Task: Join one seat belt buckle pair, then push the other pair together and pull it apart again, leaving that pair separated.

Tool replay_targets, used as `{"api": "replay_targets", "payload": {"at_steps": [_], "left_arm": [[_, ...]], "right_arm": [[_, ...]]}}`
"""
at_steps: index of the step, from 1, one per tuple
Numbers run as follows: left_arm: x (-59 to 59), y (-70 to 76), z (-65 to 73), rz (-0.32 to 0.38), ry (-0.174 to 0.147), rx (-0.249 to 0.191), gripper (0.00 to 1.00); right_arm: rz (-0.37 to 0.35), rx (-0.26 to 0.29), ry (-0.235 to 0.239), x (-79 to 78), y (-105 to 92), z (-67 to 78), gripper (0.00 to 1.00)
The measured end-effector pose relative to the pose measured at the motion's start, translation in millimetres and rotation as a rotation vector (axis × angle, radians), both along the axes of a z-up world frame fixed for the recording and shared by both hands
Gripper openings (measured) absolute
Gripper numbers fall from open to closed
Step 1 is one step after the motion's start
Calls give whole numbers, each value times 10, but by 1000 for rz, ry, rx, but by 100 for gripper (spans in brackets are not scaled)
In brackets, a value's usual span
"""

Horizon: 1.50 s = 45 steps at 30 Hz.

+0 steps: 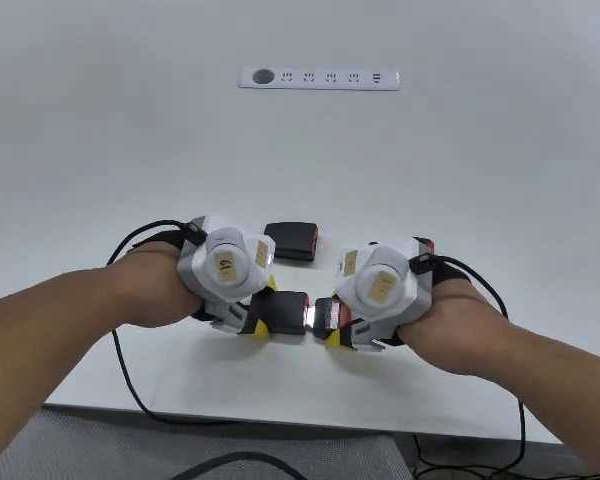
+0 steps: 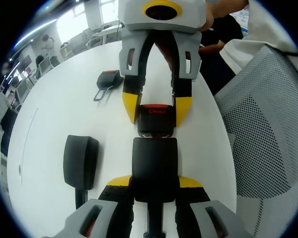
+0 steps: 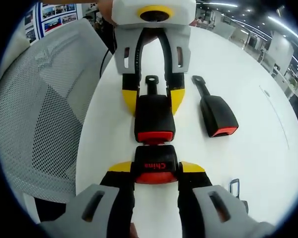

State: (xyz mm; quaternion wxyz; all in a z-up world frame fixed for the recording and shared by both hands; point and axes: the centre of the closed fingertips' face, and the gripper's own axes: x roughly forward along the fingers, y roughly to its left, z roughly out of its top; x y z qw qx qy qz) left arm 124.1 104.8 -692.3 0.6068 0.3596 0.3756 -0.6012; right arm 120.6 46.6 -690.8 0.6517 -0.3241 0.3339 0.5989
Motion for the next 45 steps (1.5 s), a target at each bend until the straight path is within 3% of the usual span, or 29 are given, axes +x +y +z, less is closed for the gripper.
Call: {"api": "replay_targets", "payload": {"at_steps": [10,20,22,28,33,38,39,40,41,45], "left_arm": [[32,9,-6,4,2,-1,31],[45,10,-9,11,2,11,31],[44,8,-7,11,4,12,32],[-1,-24,42,-12,4,57,33],[-44,-39,87,-12,-15,63,34],[-15,-8,102,32,-21,82,38],[-8,-26,138,93,-4,64,42],[-3,-44,176,107,-1,51,45],[8,-39,160,100,3,43,45],[24,-49,334,98,-9,23,46]], "right_arm": [[-2,-3,-20,37,-21,-15,31],[-18,20,-6,45,-11,5,32],[-13,16,15,58,-11,1,33],[-5,-3,5,29,-17,3,34],[-6,-6,-5,39,-13,4,34],[-6,-4,-23,54,-12,25,35],[-4,-3,-27,56,-22,46,35],[-1,0,-26,41,-41,83,35],[1,6,-20,33,-47,113,34],[12,21,-24,47,-80,232,35]]}}
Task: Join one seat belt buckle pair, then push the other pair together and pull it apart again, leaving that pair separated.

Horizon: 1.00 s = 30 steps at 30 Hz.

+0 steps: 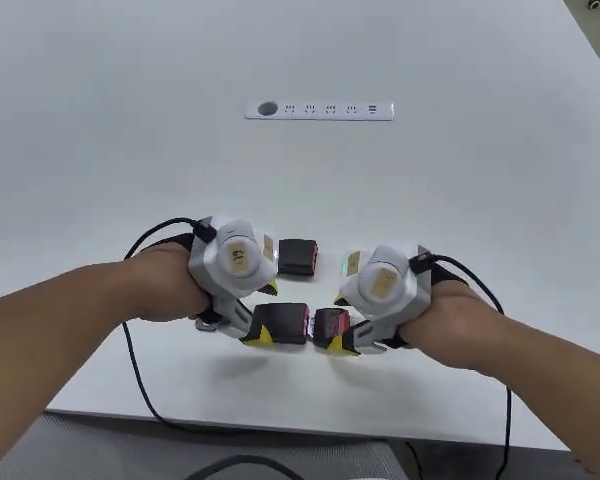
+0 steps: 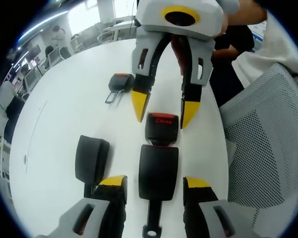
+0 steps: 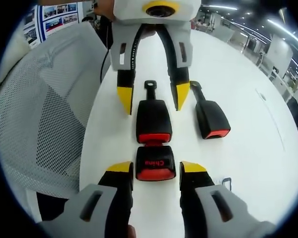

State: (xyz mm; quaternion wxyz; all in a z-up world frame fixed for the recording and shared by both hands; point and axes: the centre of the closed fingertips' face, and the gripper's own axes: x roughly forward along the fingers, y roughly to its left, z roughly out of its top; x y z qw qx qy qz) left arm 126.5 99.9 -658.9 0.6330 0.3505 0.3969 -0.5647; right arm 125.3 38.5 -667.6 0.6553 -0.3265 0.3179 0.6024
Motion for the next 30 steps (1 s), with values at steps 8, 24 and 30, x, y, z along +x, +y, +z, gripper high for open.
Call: {"api": "replay_targets", "payload": {"at_steps": [8,24,30], "left_arm": [[356,125,94,48,-57,-11,47],[906,-19,77,14,-81,-25,48],[1087,11,60,18,-63,-42,48]], "right_arm": [[12,-1,-46,157,-123,191,34],[-73,-77,-56,657,-711,189,35],[-111,-99,-78,853,-920,175,36]]}}
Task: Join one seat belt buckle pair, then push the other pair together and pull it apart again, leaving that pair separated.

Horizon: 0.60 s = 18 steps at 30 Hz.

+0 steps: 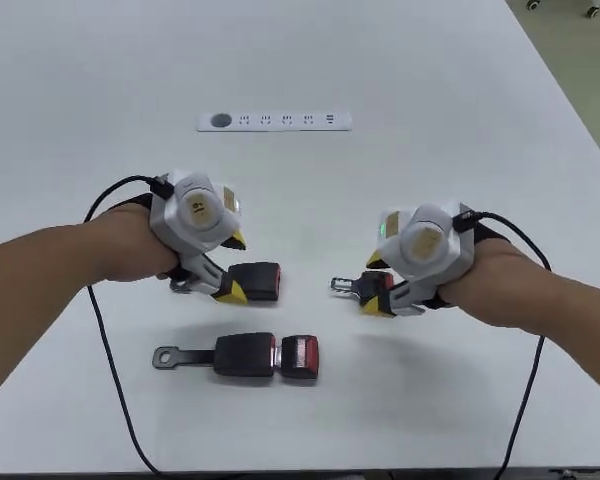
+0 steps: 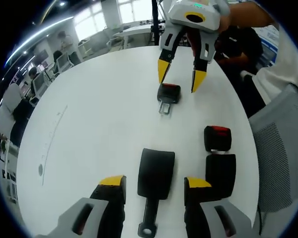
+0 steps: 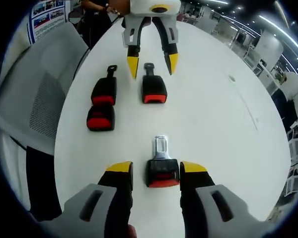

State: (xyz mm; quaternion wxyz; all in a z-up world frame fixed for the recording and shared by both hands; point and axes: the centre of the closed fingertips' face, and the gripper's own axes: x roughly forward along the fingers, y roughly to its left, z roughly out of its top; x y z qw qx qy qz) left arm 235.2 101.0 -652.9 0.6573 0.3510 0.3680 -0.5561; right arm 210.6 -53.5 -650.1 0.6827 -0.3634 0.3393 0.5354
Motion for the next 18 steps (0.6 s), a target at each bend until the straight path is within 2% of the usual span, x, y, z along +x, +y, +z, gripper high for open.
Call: {"api": "replay_targets", "payload": {"at_steps": [3,7,9,16,18], "left_arm": [[-24,-11,-54,-23,16,19,48],[56,20,-162,-43,16,30,47],[71,19,-202,-51,22,32,46],[-5,25,-296,-79,67,32,36],[-15,31,-330,-85,67,37,36]], "right_arm": [[-17,-8,6,65,-75,-52,37],[-23,-24,21,115,-137,-150,37],[-20,-31,31,120,-162,-251,37],[-25,-45,64,145,-159,-337,36],[-19,-49,77,154,-139,-405,36]]}}
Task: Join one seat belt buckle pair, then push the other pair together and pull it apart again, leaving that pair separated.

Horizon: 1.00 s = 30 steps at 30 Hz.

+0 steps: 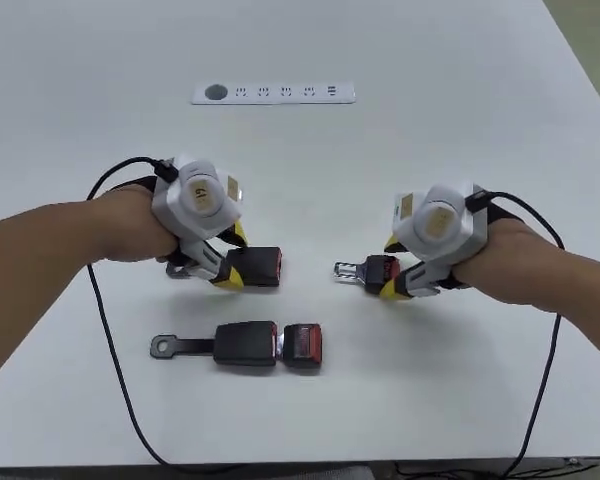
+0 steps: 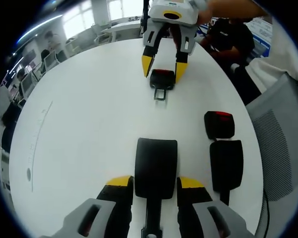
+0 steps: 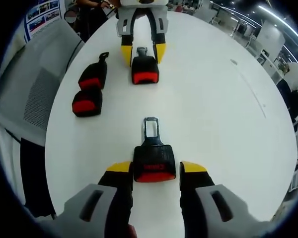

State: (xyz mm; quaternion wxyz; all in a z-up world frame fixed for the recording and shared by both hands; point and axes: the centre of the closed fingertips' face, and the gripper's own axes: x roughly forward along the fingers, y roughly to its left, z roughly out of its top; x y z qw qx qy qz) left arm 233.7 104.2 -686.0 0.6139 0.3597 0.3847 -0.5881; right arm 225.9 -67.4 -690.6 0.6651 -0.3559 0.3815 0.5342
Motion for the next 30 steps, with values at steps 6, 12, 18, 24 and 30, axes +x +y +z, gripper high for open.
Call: {"api": "replay_targets", "payload": {"at_steps": [6,12,18,24,30], "left_arm": [[-10,-7,-3,-8,7,-5,33],[-36,-10,-12,-10,5,-16,33],[-58,-21,-13,-30,-3,-13,33],[-75,-42,9,-2,-6,-22,32],[-93,-62,31,2,-5,-20,32]], "right_arm": [[30,0,10,-2,32,9,34],[67,1,23,-18,63,5,33],[78,14,29,-2,42,-17,33],[76,2,22,4,47,-22,33],[53,26,2,8,135,-12,33]]}}
